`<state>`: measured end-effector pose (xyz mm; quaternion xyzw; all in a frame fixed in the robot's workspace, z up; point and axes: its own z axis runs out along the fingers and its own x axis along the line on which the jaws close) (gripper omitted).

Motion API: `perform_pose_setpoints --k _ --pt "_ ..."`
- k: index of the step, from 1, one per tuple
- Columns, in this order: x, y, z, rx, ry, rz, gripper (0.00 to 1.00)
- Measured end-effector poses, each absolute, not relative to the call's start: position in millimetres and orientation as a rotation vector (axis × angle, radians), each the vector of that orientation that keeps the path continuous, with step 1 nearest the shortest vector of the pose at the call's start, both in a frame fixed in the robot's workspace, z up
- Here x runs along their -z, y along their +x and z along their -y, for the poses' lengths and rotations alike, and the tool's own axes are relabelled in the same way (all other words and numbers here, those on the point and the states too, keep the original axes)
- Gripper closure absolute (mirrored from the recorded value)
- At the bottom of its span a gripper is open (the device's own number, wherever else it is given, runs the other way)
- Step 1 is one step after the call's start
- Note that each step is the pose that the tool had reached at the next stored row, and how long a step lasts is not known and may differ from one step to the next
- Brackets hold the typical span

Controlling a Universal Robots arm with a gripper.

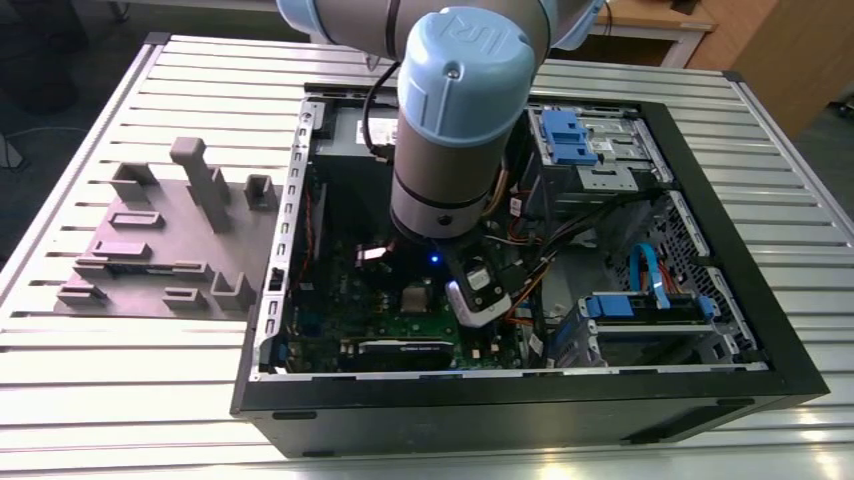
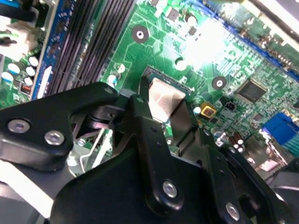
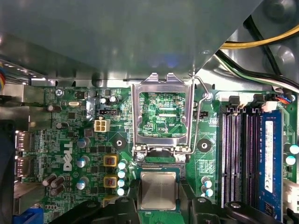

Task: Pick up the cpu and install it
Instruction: 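Place the cpu into insertion slot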

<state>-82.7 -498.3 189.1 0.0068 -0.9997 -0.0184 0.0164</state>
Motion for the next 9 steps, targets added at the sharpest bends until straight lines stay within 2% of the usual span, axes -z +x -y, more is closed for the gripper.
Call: perform_pose_setpoints --k 9 --pt "-188.4 -81.4 498.1 0.058 0.021 3.109 0.56"
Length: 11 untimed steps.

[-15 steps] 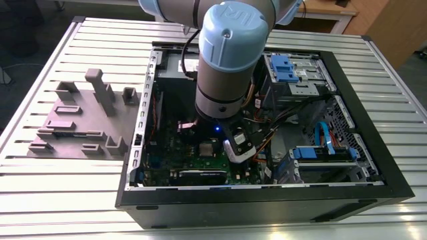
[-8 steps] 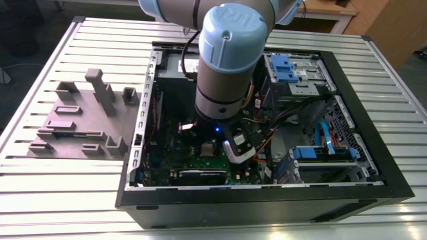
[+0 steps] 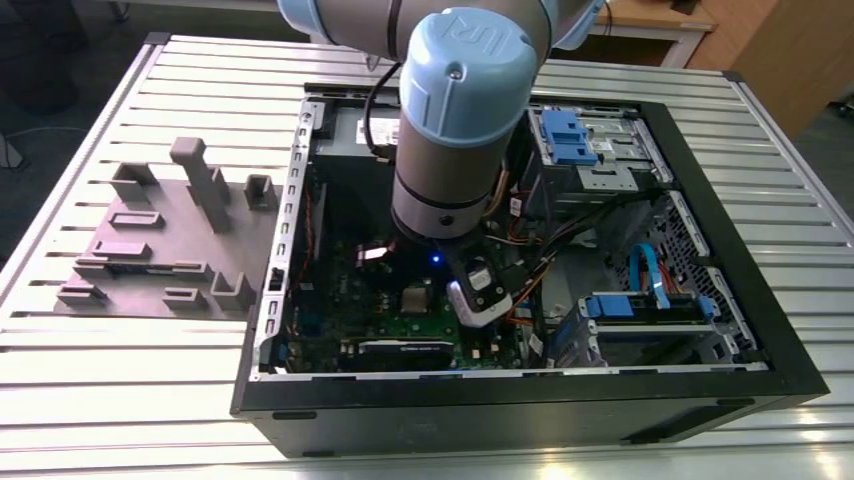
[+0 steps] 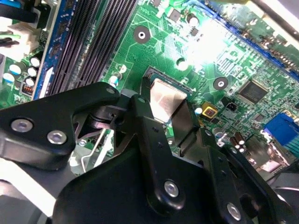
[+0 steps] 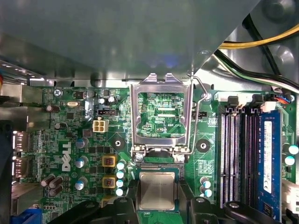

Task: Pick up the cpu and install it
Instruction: 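Place the cpu into insertion slot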

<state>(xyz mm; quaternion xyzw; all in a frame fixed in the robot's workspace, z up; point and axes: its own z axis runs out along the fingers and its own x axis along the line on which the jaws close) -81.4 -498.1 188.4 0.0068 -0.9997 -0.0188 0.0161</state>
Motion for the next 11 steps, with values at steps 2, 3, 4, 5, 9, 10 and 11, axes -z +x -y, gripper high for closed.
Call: perform_pose_setpoints --k 2,3,4,5,9,10,11 --pt "-188.4 -80.7 498.1 0.058 0.021 3.109 0.56" --pt "-188.3 -80.5 498.1 0.059 0.021 3.109 0.56" --pt "-188.2 -80.4 498.1 0.059 0.022 3.109 0.55" --pt "-188.2 -80.4 498.0 0.059 0.022 3.109 0.5" --pt "-188.8 -80.4 498.0 0.059 0.021 3.109 0.5" --pt "-188.8 -80.4 498.0 0.059 0.021 3.109 0.5" --pt "-188.9 -80.5 498.0 0.059 0.021 3.109 0.5"
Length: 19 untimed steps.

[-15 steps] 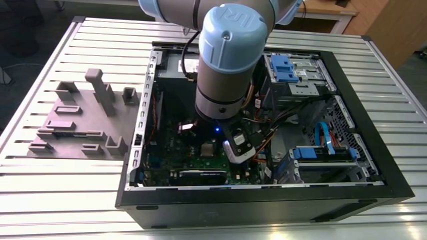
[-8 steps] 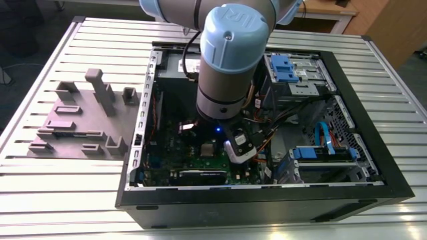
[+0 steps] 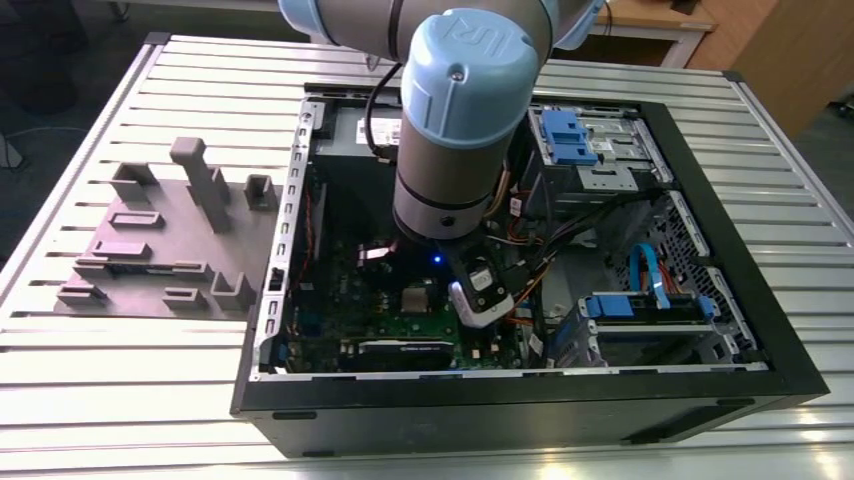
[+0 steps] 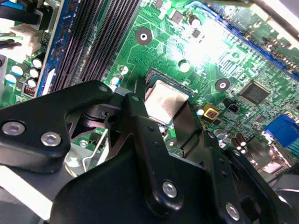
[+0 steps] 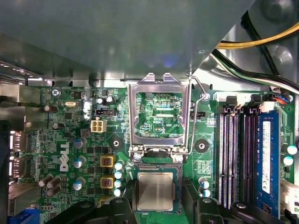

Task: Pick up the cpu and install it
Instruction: 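Place the cpu into insertion slot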

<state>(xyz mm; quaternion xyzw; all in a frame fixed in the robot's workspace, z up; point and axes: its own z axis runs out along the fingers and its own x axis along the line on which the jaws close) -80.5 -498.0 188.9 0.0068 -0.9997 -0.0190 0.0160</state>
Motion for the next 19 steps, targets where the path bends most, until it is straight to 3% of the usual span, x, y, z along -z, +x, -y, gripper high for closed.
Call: perform_pose_setpoints --k 19 --pt "-192.0 -79.6 498.1 0.058 0.021 3.109 0.5"
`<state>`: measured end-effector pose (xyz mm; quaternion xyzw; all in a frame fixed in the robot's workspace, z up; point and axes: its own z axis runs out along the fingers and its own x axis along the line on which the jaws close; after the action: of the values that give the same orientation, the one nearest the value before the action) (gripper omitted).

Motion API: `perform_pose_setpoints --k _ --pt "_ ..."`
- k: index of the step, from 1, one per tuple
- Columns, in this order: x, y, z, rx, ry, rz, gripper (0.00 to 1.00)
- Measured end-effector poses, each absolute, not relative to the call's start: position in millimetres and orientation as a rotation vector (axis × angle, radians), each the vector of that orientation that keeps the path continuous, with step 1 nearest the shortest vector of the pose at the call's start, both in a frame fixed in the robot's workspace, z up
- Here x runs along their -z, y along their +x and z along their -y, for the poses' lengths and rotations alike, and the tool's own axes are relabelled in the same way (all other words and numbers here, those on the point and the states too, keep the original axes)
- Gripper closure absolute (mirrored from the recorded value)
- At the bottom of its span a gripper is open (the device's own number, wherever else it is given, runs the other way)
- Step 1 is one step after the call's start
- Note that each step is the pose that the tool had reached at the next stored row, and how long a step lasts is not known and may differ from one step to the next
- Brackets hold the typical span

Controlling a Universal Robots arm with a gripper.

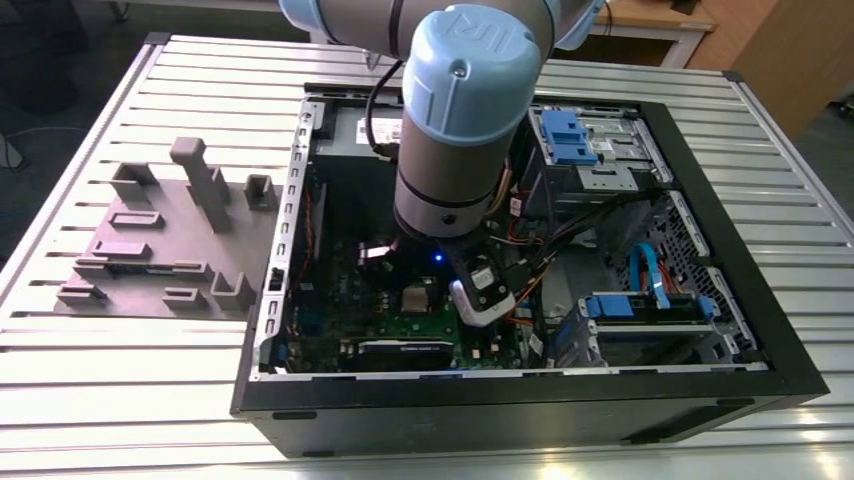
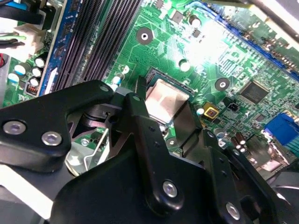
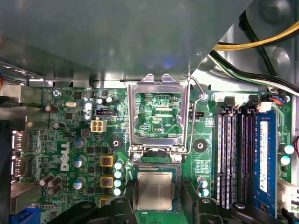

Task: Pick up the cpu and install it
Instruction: 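Place the cpu into insertion slot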

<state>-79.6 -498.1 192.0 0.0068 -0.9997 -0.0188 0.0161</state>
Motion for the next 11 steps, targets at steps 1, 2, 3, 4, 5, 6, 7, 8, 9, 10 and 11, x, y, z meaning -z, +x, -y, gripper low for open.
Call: perform_pose_setpoints --k 1,2,3,4,5,6,7,8,9,10,11 --pt "-192.0 -79.6 498.1 0.059 0.021 3.109 0.5" --pt "-192.0 -79.6 498.1 0.059 0.021 3.109 0.5" --pt "-191.9 -79.6 498.1 0.059 0.021 3.109 0.5" --pt "-192.0 -79.6 498.1 0.058 0.021 3.109 0.51" --pt "-192.0 -79.6 498.1 0.058 0.021 3.108 0.57" --pt "-192.0 -79.6 498.1 0.058 0.021 3.109 0.57" --pt "-192.0 -79.6 498.1 0.058 0.021 3.109 0.59" --pt "-191.9 -79.5 498.1 0.058 0.021 3.109 0.59" --pt "-191.9 -79.5 498.1 0.058 0.021 3.109 0.59" --pt "-192.0 -79.5 498.1 0.059 0.021 3.109 0.59" --pt "-192.4 -79.5 498.1 0.059 0.021 3.109 0.59"
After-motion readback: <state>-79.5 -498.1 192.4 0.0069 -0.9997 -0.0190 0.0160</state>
